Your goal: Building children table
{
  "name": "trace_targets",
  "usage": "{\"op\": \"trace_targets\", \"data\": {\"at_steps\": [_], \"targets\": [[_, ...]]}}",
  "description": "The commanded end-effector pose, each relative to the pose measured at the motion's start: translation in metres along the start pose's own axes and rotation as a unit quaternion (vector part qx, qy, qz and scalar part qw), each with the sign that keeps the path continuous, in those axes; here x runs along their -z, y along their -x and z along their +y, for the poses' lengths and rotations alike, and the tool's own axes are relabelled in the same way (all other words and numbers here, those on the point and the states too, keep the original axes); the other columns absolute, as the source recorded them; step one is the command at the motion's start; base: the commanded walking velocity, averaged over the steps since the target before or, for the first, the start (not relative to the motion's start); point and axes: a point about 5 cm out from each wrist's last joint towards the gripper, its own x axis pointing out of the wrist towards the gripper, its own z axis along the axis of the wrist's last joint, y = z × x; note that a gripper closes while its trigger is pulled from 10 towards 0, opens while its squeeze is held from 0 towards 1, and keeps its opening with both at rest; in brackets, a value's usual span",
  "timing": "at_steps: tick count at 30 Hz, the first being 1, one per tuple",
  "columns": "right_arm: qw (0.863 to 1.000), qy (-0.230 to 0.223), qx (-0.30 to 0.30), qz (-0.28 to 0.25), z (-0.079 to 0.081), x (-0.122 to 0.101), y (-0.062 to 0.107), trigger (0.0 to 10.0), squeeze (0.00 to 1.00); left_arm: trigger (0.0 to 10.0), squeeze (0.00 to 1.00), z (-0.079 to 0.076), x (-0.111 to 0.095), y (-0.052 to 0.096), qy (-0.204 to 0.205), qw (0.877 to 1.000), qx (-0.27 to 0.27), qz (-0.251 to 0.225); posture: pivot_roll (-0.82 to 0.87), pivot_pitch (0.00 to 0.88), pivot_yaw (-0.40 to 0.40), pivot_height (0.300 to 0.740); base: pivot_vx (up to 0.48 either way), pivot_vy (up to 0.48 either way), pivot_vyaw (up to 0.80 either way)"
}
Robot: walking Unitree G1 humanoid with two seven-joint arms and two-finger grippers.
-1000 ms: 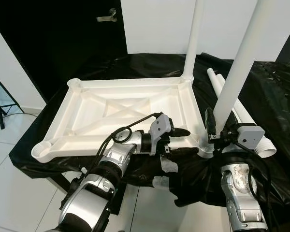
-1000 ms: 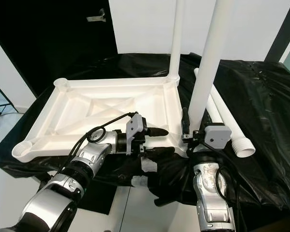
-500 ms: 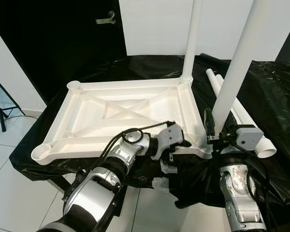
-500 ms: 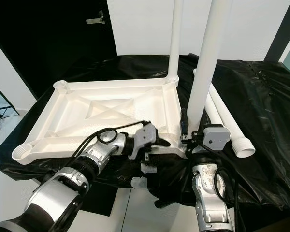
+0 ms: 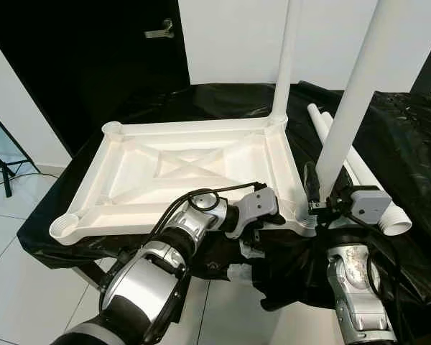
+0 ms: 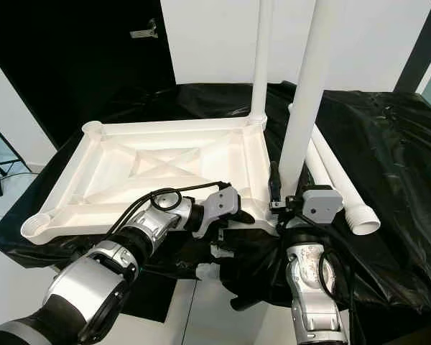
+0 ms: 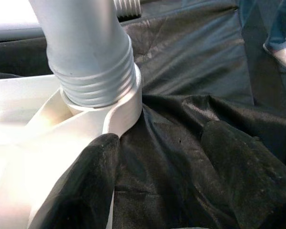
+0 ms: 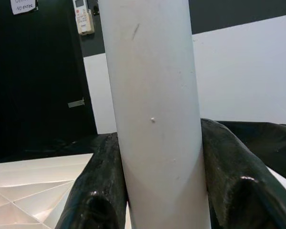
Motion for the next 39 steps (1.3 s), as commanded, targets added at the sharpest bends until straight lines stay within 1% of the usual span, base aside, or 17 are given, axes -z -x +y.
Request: {"op": "trace_targets", "data": {"at_steps": [1,4,6,14,19,21,24,26,28,29,31,32,35,38,39], "targets": [[0.987,0.009,0.016,0.163,-0.007,0.055,0.033,10.0,0.00,10.0,0.00,0.023,0.002,0.007,0.013,0.976,-0.217,0.004,0.07,0.000,0.091,0.740,0.000,0.000,0.00],[0.987,0.010,0.014,0.162,-0.007,0.055,0.032,10.0,0.00,10.0,0.00,0.023,0.006,0.009,0.014,0.975,-0.222,0.016,0.07,0.000,0.090,0.740,0.000,0.000,0.00],[0.987,0.011,0.014,0.161,-0.008,0.055,0.032,10.0,0.00,10.0,0.00,0.023,0.007,0.008,0.017,0.975,-0.223,0.016,0.06,0.000,0.089,0.740,0.000,0.000,0.00],[0.987,0.012,0.016,0.161,-0.009,0.054,0.033,10.0,0.00,10.0,0.00,0.025,-0.007,0.008,0.030,0.975,-0.215,-0.046,0.06,0.000,0.086,0.740,0.000,0.000,0.00],[0.987,0.012,0.017,0.161,-0.010,0.055,0.032,10.0,0.00,10.0,0.00,0.027,-0.010,0.010,0.036,0.975,-0.211,-0.061,0.06,0.000,0.086,0.740,0.000,0.000,0.00],[0.987,0.012,0.016,0.161,-0.010,0.055,0.032,10.0,0.00,10.0,0.00,0.027,-0.007,0.011,0.035,0.975,-0.213,-0.054,0.06,0.000,0.085,0.740,0.000,0.000,0.00],[0.987,0.012,0.016,0.160,-0.010,0.055,0.031,10.0,0.00,10.0,0.00,0.026,0.003,0.012,0.034,0.974,-0.223,-0.010,0.07,0.000,0.085,0.740,0.000,0.000,0.00],[0.987,0.012,0.016,0.160,-0.010,0.055,0.031,10.0,0.00,10.0,0.00,0.026,0.007,0.011,0.033,0.973,-0.227,0.008,0.07,0.000,0.085,0.740,0.000,0.000,0.00],[0.987,0.012,0.016,0.159,-0.009,0.055,0.031,10.0,0.00,10.0,0.00,0.023,0.016,0.008,0.041,0.970,-0.233,0.048,0.07,0.000,0.085,0.740,0.000,0.000,0.00],[0.987,0.012,0.016,0.159,-0.009,0.055,0.031,10.0,0.00,10.0,0.00,0.023,0.016,0.008,0.041,0.970,-0.233,0.048,0.07,0.000,0.085,0.740,0.000,0.000,0.00],[0.987,0.012,0.016,0.158,-0.009,0.055,0.031,10.0,0.00,10.0,0.00,0.021,0.022,0.005,0.054,0.965,-0.248,0.069,0.06,0.000,0.088,0.740,0.000,0.000,0.00],[0.987,0.012,0.016,0.158,-0.009,0.055,0.031,10.0,0.00,10.0,0.00,0.021,0.022,0.005,0.054,0.965,-0.248,0.069,0.06,0.000,0.088,0.740,0.000,0.000,0.00],[0.987,0.012,0.018,0.158,-0.009,0.055,0.031,10.0,0.00,10.0,0.00,0.020,0.023,0.001,0.066,0.959,-0.265,0.072,0.06,0.000,0.089,0.740,0.000,0.000,0.00],[0.987,0.012,0.018,0.158,-0.009,0.055,0.031,10.0,0.00,10.0,0.00,0.020,0.024,0.000,0.066,0.957,-0.272,0.076,0.06,0.000,0.089,0.740,0.000,0.000,0.00],[0.987,0.013,0.017,0.156,-0.008,0.055,0.031,10.0,0.00,9.2,0.00,0.019,0.024,-0.001,0.070,0.958,-0.268,0.075,0.06,0.000,0.089,0.740,0.000,0.000,0.00]]}}
